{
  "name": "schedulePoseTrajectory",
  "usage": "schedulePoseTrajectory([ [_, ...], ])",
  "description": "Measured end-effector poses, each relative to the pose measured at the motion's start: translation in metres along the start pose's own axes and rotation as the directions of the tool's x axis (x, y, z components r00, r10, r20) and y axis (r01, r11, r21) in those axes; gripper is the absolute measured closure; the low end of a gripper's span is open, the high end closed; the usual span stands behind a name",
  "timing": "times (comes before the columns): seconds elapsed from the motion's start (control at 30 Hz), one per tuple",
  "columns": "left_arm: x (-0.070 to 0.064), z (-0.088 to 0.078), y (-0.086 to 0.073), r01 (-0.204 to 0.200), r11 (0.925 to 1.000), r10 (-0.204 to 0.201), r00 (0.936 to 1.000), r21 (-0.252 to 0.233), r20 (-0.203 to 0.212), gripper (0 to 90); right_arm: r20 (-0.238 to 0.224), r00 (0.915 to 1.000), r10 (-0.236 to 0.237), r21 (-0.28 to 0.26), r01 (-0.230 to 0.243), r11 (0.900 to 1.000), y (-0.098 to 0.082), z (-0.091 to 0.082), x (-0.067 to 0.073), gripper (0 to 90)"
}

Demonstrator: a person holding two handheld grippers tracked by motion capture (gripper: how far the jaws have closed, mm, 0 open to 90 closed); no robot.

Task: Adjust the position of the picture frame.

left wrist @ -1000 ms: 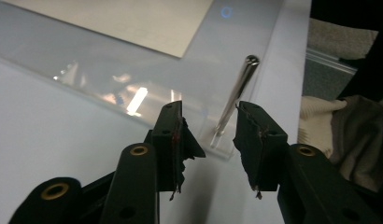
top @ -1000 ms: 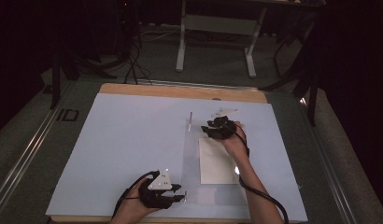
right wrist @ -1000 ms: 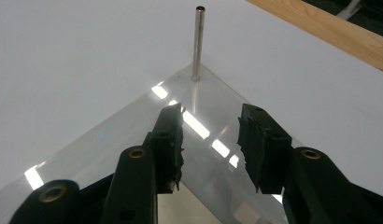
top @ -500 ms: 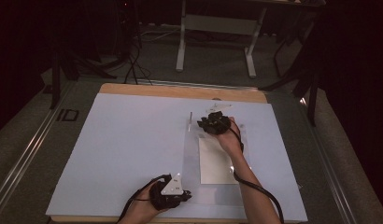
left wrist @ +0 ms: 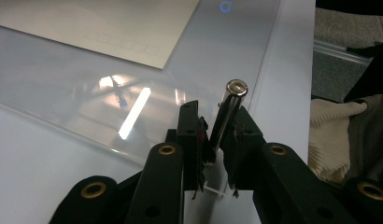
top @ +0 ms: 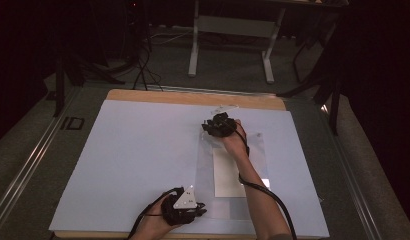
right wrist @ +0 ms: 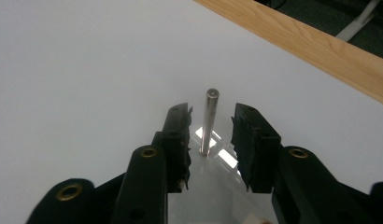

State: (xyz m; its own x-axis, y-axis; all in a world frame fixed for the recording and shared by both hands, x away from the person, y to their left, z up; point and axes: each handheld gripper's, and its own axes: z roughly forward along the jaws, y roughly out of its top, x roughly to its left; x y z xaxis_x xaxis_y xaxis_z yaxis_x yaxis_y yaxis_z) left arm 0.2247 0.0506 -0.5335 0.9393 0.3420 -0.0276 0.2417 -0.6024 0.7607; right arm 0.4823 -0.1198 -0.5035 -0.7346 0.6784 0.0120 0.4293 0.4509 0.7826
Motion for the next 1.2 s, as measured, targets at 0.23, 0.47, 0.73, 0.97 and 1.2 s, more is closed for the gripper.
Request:
schedulePoseTrajectory([
  [0.23,0.000,0.001,0.000,0.006,1.0000,-0.006,0.9999,-0.006,-0.012,81.0,0.002,0.9997,0.025,-0.015,-0.025,1.000,0.000,0.008,-0.005,65.5],
  [0.47,-0.001,0.002,-0.001,0.010,0.9999,-0.010,0.9998,-0.013,-0.019,81.0,0.009,0.9992,0.039,0.018,-0.039,0.999,-0.001,0.024,-0.004,71.7],
  [0.73,-0.003,0.003,-0.001,0.005,0.9999,-0.005,0.9992,-0.016,-0.039,82.7,0.018,0.9998,0.007,0.005,-0.008,1.000,-0.003,0.030,0.002,84.7],
  [0.97,-0.002,0.000,0.000,0.032,0.9986,-0.034,0.9984,-0.043,-0.046,84.0,0.046,0.9990,-0.003,0.002,0.003,1.000,-0.003,0.030,0.005,85.2],
  [1.2,0.000,-0.014,0.001,0.054,0.9933,-0.062,0.9947,-0.102,-0.082,84.0,0.075,0.9971,-0.015,-0.019,0.016,1.000,0.005,0.020,0.002,84.2],
])
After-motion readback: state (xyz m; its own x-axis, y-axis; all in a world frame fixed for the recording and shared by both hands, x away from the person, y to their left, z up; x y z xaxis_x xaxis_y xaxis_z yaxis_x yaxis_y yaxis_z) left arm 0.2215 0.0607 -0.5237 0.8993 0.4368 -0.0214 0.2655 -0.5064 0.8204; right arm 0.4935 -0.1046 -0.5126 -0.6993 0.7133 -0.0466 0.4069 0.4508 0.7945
